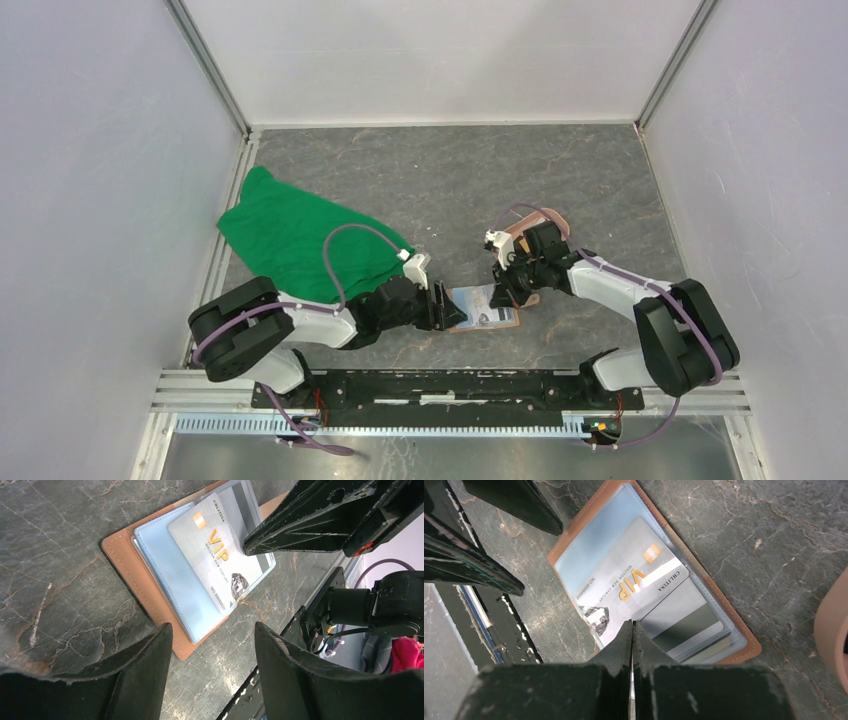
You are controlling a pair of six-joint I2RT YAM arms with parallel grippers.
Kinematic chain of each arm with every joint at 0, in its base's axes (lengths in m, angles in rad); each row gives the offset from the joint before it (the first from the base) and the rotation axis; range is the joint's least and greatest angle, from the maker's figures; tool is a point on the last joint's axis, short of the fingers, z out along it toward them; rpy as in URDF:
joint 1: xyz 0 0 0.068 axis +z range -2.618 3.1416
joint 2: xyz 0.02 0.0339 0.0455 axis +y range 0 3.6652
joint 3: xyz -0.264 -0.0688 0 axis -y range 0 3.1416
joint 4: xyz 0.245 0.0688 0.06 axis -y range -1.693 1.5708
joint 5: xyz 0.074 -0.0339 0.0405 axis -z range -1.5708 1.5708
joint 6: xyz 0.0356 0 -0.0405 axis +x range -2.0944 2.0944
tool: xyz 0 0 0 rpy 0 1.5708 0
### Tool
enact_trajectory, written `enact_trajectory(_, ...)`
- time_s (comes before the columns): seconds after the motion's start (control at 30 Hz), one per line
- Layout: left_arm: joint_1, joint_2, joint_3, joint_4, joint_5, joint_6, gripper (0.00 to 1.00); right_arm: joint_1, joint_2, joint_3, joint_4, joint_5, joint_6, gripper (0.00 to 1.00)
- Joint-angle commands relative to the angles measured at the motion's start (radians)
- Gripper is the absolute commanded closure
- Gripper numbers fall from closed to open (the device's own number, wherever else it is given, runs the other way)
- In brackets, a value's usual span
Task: Put the credit cards into the card holder
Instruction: Insert the credit card into the card holder.
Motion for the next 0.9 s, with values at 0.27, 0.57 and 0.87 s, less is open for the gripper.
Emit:
enact_trajectory(0.27, 0.016, 0.061, 0.041, 0.048, 0.054, -0.047, 0.36, 0.020, 0.068, 0.045, 0.001, -0.032, 0.016, 1.00)
enact_trajectory(0.57, 0.049, 0.011, 0.037, 0.004, 0.029, -0.022, 0.36, 0.019, 0.007, 0.075, -0.021, 0.069, -0.018, 1.00)
enact_trajectory(0.87, 0.093, 0.037, 0.062, 0.009, 0.084, -0.015, 0.36, 0.021, 0.083, 0.104, -0.021, 0.065, 0.031, 1.00)
